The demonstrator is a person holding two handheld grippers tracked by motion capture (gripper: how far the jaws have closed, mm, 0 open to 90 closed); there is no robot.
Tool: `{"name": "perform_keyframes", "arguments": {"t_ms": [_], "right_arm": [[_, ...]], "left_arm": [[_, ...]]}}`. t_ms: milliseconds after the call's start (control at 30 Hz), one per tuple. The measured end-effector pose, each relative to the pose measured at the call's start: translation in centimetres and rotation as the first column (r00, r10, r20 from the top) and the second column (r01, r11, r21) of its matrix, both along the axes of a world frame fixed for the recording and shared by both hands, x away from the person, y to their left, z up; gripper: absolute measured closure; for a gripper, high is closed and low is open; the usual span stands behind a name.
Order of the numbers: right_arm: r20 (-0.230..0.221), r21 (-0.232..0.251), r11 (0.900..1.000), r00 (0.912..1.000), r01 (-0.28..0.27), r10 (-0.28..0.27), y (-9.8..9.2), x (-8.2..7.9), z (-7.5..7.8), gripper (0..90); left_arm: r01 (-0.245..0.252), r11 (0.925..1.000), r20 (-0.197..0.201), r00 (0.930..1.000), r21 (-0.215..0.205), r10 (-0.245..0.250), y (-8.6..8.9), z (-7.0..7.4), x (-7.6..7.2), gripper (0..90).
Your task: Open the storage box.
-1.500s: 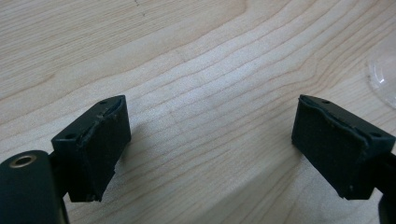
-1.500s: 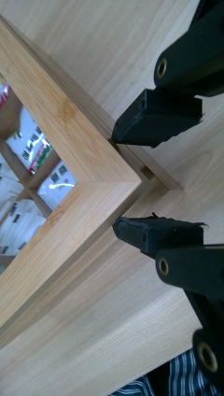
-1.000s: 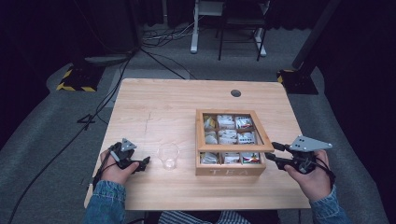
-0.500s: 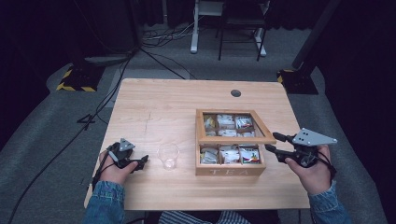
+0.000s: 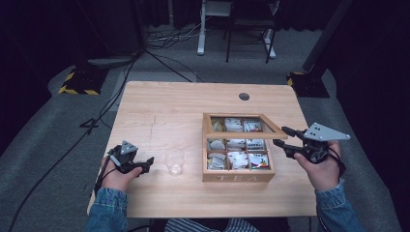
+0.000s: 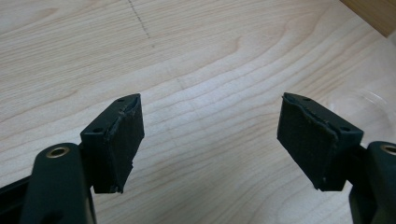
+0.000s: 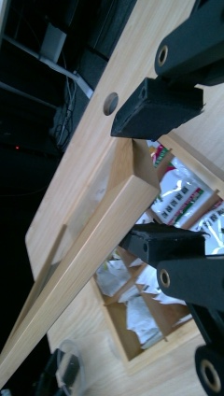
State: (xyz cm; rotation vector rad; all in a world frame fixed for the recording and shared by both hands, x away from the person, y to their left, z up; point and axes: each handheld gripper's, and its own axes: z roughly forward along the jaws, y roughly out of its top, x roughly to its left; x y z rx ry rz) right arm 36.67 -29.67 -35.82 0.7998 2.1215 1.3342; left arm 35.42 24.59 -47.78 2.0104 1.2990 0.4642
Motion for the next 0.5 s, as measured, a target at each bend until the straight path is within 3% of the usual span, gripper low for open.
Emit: {"name": "perform_keyframes", "arguments": {"t_ms": [67,500], "right_arm": [[0.007,0.014,1.0,1.0,0.006,-0.006,0.0,0.2,0.2,47.3],[0.094,0.025,0.999,0.9943,0.048,-0.05,0.4,1.3,1.4,53.8]], "left_arm": [[0.005,0.9998,-0.01,0.9999,0.017,-0.005,0.0,0.3,-0.1,24.6],[0.004,0.9998,-0.002,1.0,0.017,-0.004,-0.1,0.9,-0.5,27.3]]}}
